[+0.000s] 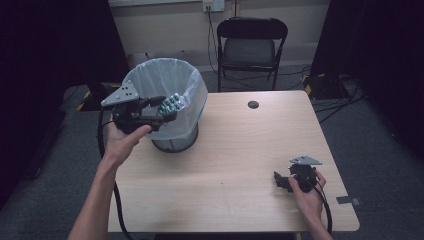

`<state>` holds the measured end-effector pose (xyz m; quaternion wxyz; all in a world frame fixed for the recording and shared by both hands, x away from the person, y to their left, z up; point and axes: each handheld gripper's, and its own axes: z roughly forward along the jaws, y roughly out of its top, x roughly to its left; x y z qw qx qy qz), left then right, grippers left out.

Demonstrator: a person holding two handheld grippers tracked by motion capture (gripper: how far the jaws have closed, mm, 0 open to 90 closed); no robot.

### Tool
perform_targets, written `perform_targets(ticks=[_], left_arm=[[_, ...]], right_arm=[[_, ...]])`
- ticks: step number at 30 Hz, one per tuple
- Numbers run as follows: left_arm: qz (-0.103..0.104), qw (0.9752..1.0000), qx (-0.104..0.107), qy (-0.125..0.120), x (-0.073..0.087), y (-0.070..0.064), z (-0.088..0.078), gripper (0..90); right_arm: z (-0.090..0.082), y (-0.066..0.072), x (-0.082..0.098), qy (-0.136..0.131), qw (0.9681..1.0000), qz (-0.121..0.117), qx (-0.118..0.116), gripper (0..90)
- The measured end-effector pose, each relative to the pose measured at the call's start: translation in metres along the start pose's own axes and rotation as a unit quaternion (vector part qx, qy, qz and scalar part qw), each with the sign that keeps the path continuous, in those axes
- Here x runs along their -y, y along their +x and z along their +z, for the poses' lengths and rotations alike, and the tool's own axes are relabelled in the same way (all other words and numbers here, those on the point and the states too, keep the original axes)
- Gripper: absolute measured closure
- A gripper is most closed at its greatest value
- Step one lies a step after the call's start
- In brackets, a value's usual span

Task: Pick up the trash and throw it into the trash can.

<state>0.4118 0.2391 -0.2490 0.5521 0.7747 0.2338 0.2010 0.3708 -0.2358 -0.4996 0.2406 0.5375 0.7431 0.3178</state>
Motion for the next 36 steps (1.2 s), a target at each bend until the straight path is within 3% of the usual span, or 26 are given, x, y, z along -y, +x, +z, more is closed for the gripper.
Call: perform_targets(ticks=[3,8,19,24,29,34,36], left_arm=[[0.008,0.9999,-0.009,-0.005,-0.009,0.004,0.001,34.1],[-0.005,0.9996,-0.027,-0.011,-0.018,0.016,0.006,34.1],[-0.032,0.9978,-0.055,-0.017,-0.021,0.046,0.015,34.1],[-0.047,0.9957,-0.080,-0.007,-0.019,0.062,0.018,34.2],[-0.036,0.9939,-0.103,0.014,-0.018,0.072,0.023,34.1],[-0.051,0.9932,-0.104,0.008,-0.017,0.080,0.024,34.1],[-0.057,0.9928,-0.103,0.024,-0.015,0.085,0.026,34.1]], right_arm=[[0.000,0.000,0.000,0.000,1.0000,0.000,0.000,9.8],[0.000,0.000,0.000,0.000,1.0000,0.001,0.000,9.8],[0.000,0.000,0.000,0.000,1.0000,0.000,0.000,9.8],[0.000,0.000,0.000,0.000,1.0000,0.000,0.000,9.8],[0.000,0.000,0.000,0.000,1.0000,0.000,0.000,9.8],[0.000,0.000,0.000,0.000,1.0000,0.000,0.000,9.8],[0.000,0.000,0.000,0.000,1.0000,0.000,0.000,9.8]])
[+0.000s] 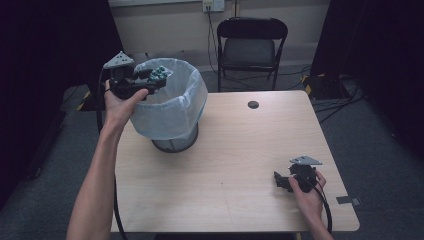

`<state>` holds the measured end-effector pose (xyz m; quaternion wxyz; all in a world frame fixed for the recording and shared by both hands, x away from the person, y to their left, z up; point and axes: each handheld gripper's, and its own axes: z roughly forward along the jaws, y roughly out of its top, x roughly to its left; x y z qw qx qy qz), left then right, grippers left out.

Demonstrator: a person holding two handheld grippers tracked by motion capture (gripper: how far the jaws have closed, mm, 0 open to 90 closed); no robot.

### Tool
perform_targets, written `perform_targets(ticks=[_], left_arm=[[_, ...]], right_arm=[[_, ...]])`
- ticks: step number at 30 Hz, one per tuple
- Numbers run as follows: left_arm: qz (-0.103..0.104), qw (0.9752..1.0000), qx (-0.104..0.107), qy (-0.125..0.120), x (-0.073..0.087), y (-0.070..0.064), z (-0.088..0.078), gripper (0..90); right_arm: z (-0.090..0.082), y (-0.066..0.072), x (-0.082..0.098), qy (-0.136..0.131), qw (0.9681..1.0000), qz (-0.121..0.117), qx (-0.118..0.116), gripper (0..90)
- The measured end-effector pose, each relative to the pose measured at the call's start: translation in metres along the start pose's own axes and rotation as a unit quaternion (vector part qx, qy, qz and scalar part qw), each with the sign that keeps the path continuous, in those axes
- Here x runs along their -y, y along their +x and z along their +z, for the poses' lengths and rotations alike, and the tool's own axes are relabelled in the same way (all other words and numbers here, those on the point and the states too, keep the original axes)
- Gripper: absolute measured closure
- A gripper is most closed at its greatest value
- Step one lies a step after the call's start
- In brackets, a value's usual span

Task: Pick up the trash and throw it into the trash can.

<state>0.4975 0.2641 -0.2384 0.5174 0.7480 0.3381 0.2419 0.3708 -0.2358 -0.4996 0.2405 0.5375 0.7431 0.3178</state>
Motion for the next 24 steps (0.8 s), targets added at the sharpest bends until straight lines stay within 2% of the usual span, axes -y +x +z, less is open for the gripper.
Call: perform_targets(ticks=[5,6,8,11,17,18,22,23,24], left_arm=[[-0.011,0.9999,-0.005,0.003,0.002,0.006,0.003,33.8],[-0.021,0.9998,-0.005,0.002,0.003,0.009,0.005,32.9],[-0.026,0.9996,-0.006,0.004,0.004,0.010,0.005,26.8],[-0.022,0.9996,-0.012,0.011,0.004,0.011,0.006,23.9],[-0.022,0.9996,-0.016,0.002,0.005,0.009,0.003,17.6],[-0.029,0.9995,-0.009,-0.002,0.006,0.009,0.001,16.6],[-0.027,0.9996,-0.008,0.001,0.005,0.007,0.000,15.9],[-0.025,0.9997,0.000,-0.001,0.004,0.006,-0.001,15.9],[-0.025,0.9997,0.000,-0.001,0.004,0.006,-0.001,15.9]], right_arm=[[0.000,0.000,0.000,0.000,1.0000,0.001,0.000,9.8],[0.000,0.000,0.000,0.000,1.0000,0.000,0.000,9.8],[0.000,0.000,0.000,0.000,1.0000,0.000,0.000,9.8],[0.000,0.000,0.000,0.000,1.0000,0.000,0.000,9.8],[0.000,0.000,0.000,0.000,1.0000,0.000,0.000,9.8],[0.000,0.000,0.000,0.000,1.0000,0.000,0.000,9.8],[0.000,0.000,0.000,0.000,1.0000,0.000,0.000,9.8],[0.000,0.000,0.000,0.000,1.0000,0.000,0.000,9.8],[0.000,0.000,0.000,0.000,1.0000,0.000,0.000,9.8]])
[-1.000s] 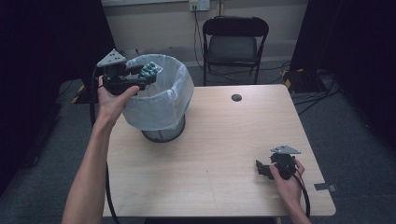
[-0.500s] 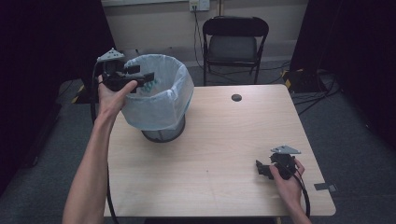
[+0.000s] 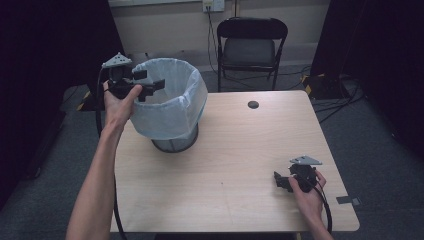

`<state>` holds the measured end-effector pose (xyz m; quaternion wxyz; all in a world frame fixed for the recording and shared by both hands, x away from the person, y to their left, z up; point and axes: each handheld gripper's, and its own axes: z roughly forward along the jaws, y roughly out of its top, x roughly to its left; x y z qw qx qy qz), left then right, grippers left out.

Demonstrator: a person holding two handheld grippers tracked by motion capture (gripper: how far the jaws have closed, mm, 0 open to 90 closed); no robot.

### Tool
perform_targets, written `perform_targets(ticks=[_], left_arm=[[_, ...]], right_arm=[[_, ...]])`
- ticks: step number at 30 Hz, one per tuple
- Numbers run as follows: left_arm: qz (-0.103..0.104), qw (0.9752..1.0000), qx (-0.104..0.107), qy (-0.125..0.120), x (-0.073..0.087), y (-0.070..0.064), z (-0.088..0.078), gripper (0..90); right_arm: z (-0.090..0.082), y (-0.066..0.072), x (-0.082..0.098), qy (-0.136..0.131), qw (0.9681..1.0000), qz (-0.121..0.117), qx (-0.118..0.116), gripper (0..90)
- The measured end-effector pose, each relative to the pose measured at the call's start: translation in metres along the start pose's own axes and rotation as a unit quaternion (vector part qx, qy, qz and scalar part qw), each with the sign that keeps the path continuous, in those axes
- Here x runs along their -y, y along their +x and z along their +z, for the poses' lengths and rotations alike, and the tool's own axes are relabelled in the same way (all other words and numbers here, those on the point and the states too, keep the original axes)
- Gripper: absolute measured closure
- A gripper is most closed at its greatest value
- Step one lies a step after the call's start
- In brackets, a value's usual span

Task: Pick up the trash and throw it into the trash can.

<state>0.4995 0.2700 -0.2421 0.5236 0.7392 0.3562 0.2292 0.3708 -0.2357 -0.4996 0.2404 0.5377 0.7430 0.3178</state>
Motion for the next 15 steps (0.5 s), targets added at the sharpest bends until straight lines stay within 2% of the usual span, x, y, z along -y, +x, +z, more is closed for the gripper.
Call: perform_targets(ticks=[6,9,12,15], left_arm=[[0.016,0.9997,0.016,-0.006,-0.003,-0.011,-0.003,15.9],[0.014,0.9991,0.040,-0.003,-0.005,-0.018,-0.007,16.2],[0.023,0.9991,0.036,0.000,-0.005,-0.021,-0.010,16.2],[0.027,0.9987,0.044,-0.001,-0.004,-0.026,-0.014,16.3]], right_arm=[[0.000,0.000,0.000,0.000,1.0000,0.000,0.000,9.8],[0.000,0.000,0.000,0.000,1.0000,0.000,0.000,9.8],[0.000,0.000,0.000,0.000,1.0000,0.000,0.000,9.8],[0.000,0.000,0.000,0.000,1.0000,0.000,0.000,9.8]])
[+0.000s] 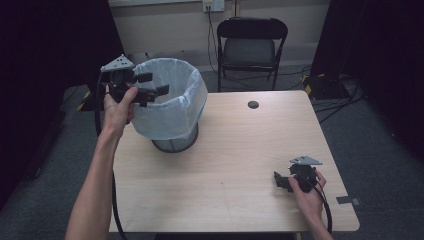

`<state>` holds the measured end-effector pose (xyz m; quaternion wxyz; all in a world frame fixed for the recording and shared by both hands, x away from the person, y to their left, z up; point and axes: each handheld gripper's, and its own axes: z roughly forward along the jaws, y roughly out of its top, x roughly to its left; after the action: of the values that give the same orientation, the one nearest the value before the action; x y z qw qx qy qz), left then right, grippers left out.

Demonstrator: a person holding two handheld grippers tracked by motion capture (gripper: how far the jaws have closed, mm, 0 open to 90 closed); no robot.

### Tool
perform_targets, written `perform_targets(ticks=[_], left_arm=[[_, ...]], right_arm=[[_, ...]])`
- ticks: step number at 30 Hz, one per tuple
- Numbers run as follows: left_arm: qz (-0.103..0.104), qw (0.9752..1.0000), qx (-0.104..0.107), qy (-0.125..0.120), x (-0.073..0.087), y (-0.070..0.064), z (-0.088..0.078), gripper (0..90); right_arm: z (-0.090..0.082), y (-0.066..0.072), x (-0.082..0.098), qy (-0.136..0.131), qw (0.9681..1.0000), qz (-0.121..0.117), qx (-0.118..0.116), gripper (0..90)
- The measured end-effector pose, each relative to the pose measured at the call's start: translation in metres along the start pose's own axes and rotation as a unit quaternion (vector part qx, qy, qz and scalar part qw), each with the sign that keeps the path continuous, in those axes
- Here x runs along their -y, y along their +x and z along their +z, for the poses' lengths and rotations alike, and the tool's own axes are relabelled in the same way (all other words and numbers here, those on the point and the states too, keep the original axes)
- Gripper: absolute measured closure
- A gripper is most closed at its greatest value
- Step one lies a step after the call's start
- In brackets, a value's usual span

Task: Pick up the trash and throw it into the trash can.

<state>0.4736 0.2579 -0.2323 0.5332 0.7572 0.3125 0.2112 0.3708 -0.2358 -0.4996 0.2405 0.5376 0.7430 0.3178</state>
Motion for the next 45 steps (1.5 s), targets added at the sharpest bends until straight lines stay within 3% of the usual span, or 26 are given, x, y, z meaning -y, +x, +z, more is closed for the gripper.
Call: perform_targets(ticks=[2,6,15,19,20,22,26,32,35,40,42,45], left_arm=[[0.006,1.0000,-0.001,0.001,0.001,-0.005,-0.004,16.3],[-0.002,0.9997,0.016,-0.018,0.006,-0.012,-0.013,16.3],[0.038,0.9992,0.008,-0.014,0.019,-0.035,-0.027,16.7],[0.035,0.9992,0.008,-0.018,0.026,-0.044,-0.031,16.7],[0.033,0.9989,0.021,-0.026,0.030,-0.048,-0.033,16.6],[0.032,0.9989,0.022,-0.027,0.032,-0.050,-0.034,16.6],[0.044,0.9989,0.007,-0.015,0.041,-0.060,-0.033,16.6],[0.043,0.9988,0.012,-0.023,0.061,-0.071,-0.032,16.5],[0.051,0.9986,-0.004,-0.012,0.072,-0.074,-0.030,16.5],[0.044,0.9990,0.000,-0.002,0.094,-0.075,-0.027,16.2],[0.043,0.9991,-0.007,0.000,0.102,-0.075,-0.028,16.2],[0.030,0.9995,-0.004,-0.003,0.117,-0.073,-0.027,16.1]], right_arm=[[0.000,0.000,0.000,0.000,1.0000,0.000,0.000,9.8],[0.000,0.000,0.000,0.000,1.0000,0.000,0.000,9.8],[0.000,0.000,0.000,0.000,1.0000,0.000,0.000,9.8],[0.000,0.000,0.000,0.000,1.0000,0.000,0.000,9.8],[0.000,0.000,0.000,0.000,1.0000,0.000,0.000,9.8],[0.000,0.000,0.000,0.000,1.0000,0.000,0.000,9.8],[0.000,0.000,0.000,0.000,1.0000,0.000,0.000,9.8],[0.000,0.000,0.000,0.000,1.0000,0.000,0.000,9.8],[0.000,0.000,0.000,0.000,1.0000,0.000,0.000,9.8],[0.000,0.000,0.000,0.000,1.0000,0.000,0.000,9.8],[0.000,0.000,0.000,0.000,1.0000,0.000,0.000,9.8],[0.000,0.000,0.000,0.000,1.0000,0.000,0.000,9.8]])
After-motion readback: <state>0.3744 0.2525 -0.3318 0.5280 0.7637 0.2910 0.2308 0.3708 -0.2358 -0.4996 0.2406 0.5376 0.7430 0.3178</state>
